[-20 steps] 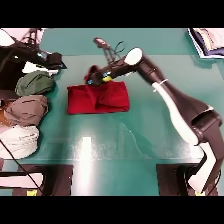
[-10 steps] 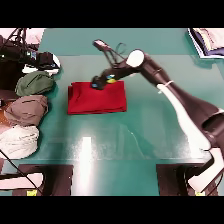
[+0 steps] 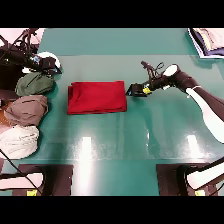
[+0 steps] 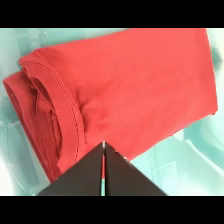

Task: Fold the shirts.

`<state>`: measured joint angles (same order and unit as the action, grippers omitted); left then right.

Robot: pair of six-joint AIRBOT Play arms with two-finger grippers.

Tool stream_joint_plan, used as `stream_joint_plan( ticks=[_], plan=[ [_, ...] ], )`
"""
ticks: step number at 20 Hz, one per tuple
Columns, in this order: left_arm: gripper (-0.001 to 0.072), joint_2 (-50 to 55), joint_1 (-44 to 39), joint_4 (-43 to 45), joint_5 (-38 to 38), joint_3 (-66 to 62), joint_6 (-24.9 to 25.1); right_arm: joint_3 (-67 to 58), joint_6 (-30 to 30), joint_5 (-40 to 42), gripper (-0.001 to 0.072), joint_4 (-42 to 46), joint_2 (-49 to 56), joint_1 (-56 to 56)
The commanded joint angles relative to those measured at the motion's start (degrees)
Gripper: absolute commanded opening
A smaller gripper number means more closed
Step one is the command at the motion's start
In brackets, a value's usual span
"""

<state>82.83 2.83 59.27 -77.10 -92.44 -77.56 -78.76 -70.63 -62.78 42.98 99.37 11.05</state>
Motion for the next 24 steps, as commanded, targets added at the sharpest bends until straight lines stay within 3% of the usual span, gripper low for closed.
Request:
stream_joint_plan(
  ticks=[1,4,5,6,8,10,11,15,17,24],
  plan=[
    [0.0022,0.02,0.0,-0.57,0.63,0.37,0.0,-0.92,2.36,-0.17,0.0692,-9.09,5.09,0.7],
    [0.0023,0.02,0.0,-0.57,0.59,0.37,0.02,-7.43,2.36,-0.17,0.0689,-11.93,10.36,4.81],
    [0.0023,0.02,0.0,-0.57,0.61,0.37,0.02,-9.73,2.34,-0.17,0.0643,-12.96,11.91,6.23],
    [0.0022,0.02,0.0,-0.57,0.59,0.39,0.02,-11.67,2.36,0.07,0.0544,-13.51,13.09,7.5],
    [0.0023,0.02,0.0,-0.57,0.42,0.39,0.02,-14.27,2.38,1.03,0.0435,-13.31,14.6,9.57],
    [0.0023,0.02,0.0,-0.57,0.02,0.37,0.02,-14.82,4.02,2.4,0.0078,-12.92,14.62,10.6],
    [0.0022,0.02,0.0,-0.55,-0.11,0.37,0.02,-14.82,4.81,2.67,0.0019,-12.98,14.4,10.6],
    [0.0022,0.02,0.0,-0.55,-0.09,0.37,0.0,-14.78,4.28,-3.39,0.0014,-12.07,11.17,6.34],
    [0.0022,0.02,0.0,-0.59,-0.13,0.37,-0.02,-14.05,2.51,-5.66,0.0014,-6.62,6.73,2.29],
    [0.0022,0.02,0.0,-1.01,0.09,0.37,-0.5,6.01,2.54,-1.66,0.0014,2.82,-17.42,-25.27]
  ],
)
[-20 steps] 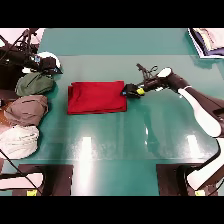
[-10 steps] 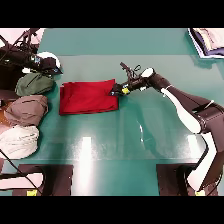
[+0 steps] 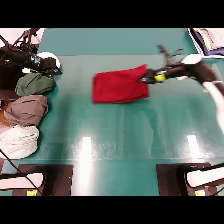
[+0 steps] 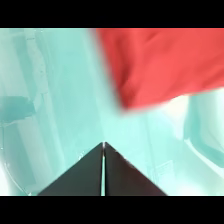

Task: Fold the shirts.

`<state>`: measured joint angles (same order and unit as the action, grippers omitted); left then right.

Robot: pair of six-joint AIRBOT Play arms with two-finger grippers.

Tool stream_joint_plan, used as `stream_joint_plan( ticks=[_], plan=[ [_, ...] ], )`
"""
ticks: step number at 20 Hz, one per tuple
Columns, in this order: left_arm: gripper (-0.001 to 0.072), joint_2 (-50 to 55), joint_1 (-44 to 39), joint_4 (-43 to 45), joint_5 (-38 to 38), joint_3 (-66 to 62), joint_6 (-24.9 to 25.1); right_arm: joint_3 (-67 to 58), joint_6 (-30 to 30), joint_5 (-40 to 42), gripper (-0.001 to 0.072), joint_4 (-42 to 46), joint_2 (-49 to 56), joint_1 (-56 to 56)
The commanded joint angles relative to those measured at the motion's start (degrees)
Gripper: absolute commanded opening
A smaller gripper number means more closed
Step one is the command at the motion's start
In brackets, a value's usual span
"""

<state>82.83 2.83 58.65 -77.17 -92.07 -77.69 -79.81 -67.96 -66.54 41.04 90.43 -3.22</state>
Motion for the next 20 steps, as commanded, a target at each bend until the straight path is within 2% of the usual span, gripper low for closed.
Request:
stream_joint_plan(
  ticks=[1,4,7,9,13,15,17,18,19,20],
  plan=[
    [0.0022,0.02,0.0,-0.63,0.22,0.02,-0.52,9.25,-0.13,3.39,0.0014,7.04,-11.17,-15.89],
    [0.0022,0.02,-0.2,-0.72,0.55,0.0,-2.51,15.45,-0.2,8.68,0.0013,11.72,-18.16,-31.78],
    [0.0022,0.02,-2.01,-0.61,2.05,0.0,-3.17,22.1,-1.55,15.43,0.0013,11.52,-22.95,-46.31],
    [0.0022,0.02,-4.24,-0.59,3.98,0.0,-3.17,25.35,-1.6,15.56,0.0013,11.69,-23.32,-54.05],
    [0.0022,0.02,-8.28,-0.48,6.78,0.0,-2.91,26.69,-1.62,12.37,0.0013,15.13,-20.52,-59.71],
    [0.0022,0.02,-8.68,-0.39,6.71,0.0,-2.91,26.01,-1.68,9.55,0.0014,19.91,-20.17,-59.6],
    [0.0022,0.02,-8.68,-0.24,6.71,0.0,-2.89,24.87,-4.55,5.4,0.002,26.69,-20.22,-59.6],
    [0.0023,0.02,-8.68,-0.07,6.71,0.0,-2.86,24.11,-4.68,3.39,0.011,29.55,-20.22,-59.6],
    [0.0022,0.02,-8.68,-0.09,6.67,0.0,-2.86,23.26,-4.63,2.14,0.0444,31.91,-20.22,-59.63],
    [0.0023,0.02,-8.68,-0.09,6.54,0.0,-2.86,22.38,-4.68,1.18,0.0701,33.42,-20.22,-59.67]
  ],
)
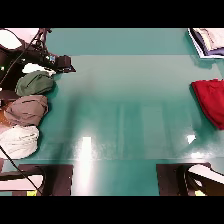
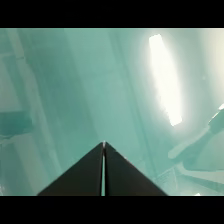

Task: Fold the shirts.

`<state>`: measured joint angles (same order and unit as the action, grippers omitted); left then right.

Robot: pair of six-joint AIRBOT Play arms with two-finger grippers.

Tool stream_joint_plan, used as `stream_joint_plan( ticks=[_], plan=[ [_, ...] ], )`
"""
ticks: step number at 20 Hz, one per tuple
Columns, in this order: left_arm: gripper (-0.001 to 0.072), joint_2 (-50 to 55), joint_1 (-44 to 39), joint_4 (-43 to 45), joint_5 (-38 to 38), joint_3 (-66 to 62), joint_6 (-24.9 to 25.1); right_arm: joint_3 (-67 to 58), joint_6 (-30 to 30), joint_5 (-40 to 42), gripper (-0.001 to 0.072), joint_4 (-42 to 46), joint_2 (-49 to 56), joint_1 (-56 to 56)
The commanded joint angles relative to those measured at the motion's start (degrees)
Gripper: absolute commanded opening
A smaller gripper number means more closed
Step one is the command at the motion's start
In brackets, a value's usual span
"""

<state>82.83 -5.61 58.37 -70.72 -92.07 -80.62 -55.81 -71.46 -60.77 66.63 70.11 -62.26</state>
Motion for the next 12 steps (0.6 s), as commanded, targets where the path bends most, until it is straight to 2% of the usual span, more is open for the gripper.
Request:
stream_joint_plan(
  ticks=[1,4,7,10,12],
  plan=[
    [0.0022,0.02,-0.24,0.22,-0.22,0.0,0.15,-2.62,-1.29,-5.97,0.0712,9.07,0.11,-0.7],
    [0.0022,0.02,-0.24,0.22,-0.31,0.0,1.16,-6.97,-4.81,-9.4,0.0679,9.27,0.09,-0.57],
    [0.0022,0.02,-0.24,0.2,-0.17,0.0,1.14,-10.27,-4.76,-16.04,0.0669,-0.24,-0.02,4.26],
    [0.0023,0.02,-0.24,0.2,-0.17,0.0,1.31,-9.57,-4.59,-18.75,0.0669,-10.14,-2.36,16.76],
    [0.0023,0.02,-0.24,0.2,0.66,0.0,3.8,-9.44,-4.59,-18.08,0.0668,-11.06,-3.82,28.28]
  ],
)
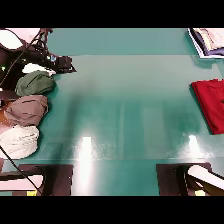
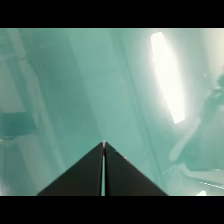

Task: Fold the shirts.

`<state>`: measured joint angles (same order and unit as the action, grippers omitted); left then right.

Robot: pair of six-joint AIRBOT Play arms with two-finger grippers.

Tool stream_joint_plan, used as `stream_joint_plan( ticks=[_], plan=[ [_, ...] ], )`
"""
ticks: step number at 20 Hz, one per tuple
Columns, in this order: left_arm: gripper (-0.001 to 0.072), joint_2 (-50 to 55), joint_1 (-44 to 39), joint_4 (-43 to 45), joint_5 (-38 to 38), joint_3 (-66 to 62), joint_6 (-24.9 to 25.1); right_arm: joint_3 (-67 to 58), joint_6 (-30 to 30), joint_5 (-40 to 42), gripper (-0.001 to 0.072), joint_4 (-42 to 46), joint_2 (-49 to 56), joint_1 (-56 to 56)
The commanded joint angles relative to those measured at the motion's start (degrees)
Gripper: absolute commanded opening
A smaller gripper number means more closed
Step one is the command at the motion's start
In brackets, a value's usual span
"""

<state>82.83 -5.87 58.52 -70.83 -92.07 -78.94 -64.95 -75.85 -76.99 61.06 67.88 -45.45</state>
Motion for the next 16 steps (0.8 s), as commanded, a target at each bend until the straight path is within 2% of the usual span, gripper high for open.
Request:
stream_joint_plan(
  ticks=[1,2,3,4,5,6,10,16],
  plan=[
    [0.0023,0.02,0.02,0.0,0.61,0.0,2.75,-0.31,-0.17,-0.87,0.0669,-5.49,-2.08,17.4],
    [0.0023,0.02,0.02,-0.09,0.28,0.0,2.71,-0.31,-0.17,0.09,0.0664,-5.4,-2.34,22.36],
    [0.0023,0.02,0.02,-0.22,0.44,0.0,2.71,-0.31,-0.17,1.4,0.056,-5.31,-2.49,27.06],
    [0.0023,0.02,0.02,-0.24,0.61,0.0,2.69,-0.31,-0.15,2.29,0.0295,-5.31,-2.49,31.04],
    [0.0023,0.02,0.02,-0.24,0.79,0.0,2.71,-0.31,-0.13,2.91,0.009,-5.11,-2.49,33.99],
    [0.0022,0.02,0.02,-0.24,1.01,0.0,2.71,-0.31,-0.15,3.63,0.0018,-4.35,-2.49,36.44],
    [0.0023,0.02,0.02,-0.24,1.05,0.0,2.69,-0.31,-0.15,4.39,0.0018,-3.87,-2.49,41.55],
    [0.0023,0.02,0.02,-0.24,1.05,0.0,2.69,-0.31,-0.15,4.37,0.0018,-3.93,-2.49,39.98]
  ],
)
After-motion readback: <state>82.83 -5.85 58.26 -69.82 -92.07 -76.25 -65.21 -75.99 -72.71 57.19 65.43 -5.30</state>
